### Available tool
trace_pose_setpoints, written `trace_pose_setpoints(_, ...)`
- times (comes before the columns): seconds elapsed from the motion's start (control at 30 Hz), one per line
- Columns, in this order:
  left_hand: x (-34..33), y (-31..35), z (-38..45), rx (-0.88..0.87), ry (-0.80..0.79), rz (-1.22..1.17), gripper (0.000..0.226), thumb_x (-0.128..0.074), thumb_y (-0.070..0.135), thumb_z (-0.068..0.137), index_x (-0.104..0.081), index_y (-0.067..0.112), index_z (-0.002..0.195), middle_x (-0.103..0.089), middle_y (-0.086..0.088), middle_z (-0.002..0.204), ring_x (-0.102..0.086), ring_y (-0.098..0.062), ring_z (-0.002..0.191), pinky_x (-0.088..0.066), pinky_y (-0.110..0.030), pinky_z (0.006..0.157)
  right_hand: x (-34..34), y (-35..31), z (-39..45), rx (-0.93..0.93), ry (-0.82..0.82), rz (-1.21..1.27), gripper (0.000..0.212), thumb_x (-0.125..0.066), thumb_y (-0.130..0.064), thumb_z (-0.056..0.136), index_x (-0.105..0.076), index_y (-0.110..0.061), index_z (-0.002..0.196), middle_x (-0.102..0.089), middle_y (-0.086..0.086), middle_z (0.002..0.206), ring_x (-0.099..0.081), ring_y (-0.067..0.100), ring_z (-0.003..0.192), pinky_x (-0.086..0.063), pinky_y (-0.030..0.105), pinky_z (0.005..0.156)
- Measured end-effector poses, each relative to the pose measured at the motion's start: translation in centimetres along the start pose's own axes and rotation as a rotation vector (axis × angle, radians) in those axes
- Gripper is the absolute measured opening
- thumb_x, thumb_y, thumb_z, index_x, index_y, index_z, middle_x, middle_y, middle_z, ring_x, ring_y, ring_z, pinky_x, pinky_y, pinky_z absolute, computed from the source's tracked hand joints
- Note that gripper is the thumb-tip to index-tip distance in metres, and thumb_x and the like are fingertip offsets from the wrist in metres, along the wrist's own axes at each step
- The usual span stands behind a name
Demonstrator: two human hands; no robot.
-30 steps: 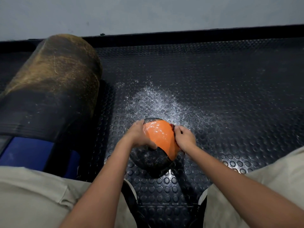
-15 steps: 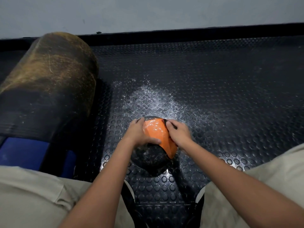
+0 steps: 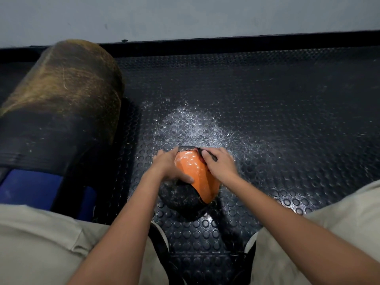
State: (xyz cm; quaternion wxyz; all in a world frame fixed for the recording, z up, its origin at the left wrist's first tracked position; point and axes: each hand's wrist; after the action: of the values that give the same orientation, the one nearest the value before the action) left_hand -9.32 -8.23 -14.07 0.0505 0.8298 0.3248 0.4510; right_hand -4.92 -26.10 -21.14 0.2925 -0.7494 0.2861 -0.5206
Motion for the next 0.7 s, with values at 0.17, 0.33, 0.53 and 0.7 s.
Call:
trace_pose_setpoints(0.17, -0.3, -0.1, -0.1, -0.032, -0.012, -0.041, 0.135, -0.095, 0.044, 0.055, -0.012, 0.035, 0.161, -0.01, -0.008, 0.166, -0.013, -0.039, 0.151, -0.026, -0.059, 0.118, -0.3, 2.8, 0.0, -0.143, 0.0, 0.02, 0.044, -0.037, -0.056, 0.103, -0.054, -0.039, 0.14, -0.053, -0.005, 0.141, -0.046, 0.026, 0.133, -0.038, 0.05, 0.111)
trace_pose_setpoints(0.33, -0.5, -0.2, 0.9, -0.072, -0.037, 0.001, 0.14, -0.096, 0.042, 0.054, -0.008, 0.028, 0.162, -0.01, -0.006, 0.167, -0.017, -0.034, 0.151, -0.029, -0.053, 0.12, 0.0, 1.0, 0.0, -0.065, 0.063, 0.069, 0.036, -0.046, -0.048, 0.103, -0.063, -0.034, 0.133, -0.056, -0.01, 0.121, -0.053, 0.019, 0.123, -0.045, 0.041, 0.104)
trace_pose_setpoints(0.53, -1.5, -0.1, 0.8, -0.07, 0.006, -0.031, 0.141, -0.092, 0.052, 0.056, -0.003, 0.025, 0.161, -0.002, -0.009, 0.167, -0.007, -0.034, 0.153, -0.025, -0.054, 0.121, -0.2, 1.9, -0.2, -0.051, -0.042, -0.008, 0.047, -0.032, -0.064, 0.102, -0.047, -0.047, 0.144, -0.044, -0.007, 0.147, -0.042, 0.026, 0.136, -0.033, 0.054, 0.114)
trace_pose_setpoints(0.7, -1.9, 0.3, 0.6, -0.089, 0.023, -0.045, 0.145, -0.092, 0.059, 0.052, -0.004, 0.024, 0.162, 0.001, -0.009, 0.168, -0.001, -0.034, 0.155, -0.02, -0.057, 0.122, 0.0, 2.1, 0.0, -0.128, -0.038, 0.119, 0.046, -0.029, -0.058, 0.105, -0.049, -0.043, 0.144, -0.042, -0.001, 0.145, -0.042, 0.028, 0.136, -0.039, 0.051, 0.111)
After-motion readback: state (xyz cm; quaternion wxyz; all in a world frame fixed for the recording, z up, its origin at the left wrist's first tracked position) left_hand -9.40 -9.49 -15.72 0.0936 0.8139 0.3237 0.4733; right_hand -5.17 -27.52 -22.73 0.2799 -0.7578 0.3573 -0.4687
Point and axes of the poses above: each hand's wrist, its own z-axis towards the middle knuckle, its own x-axis out of the back of the hand, y = z × x
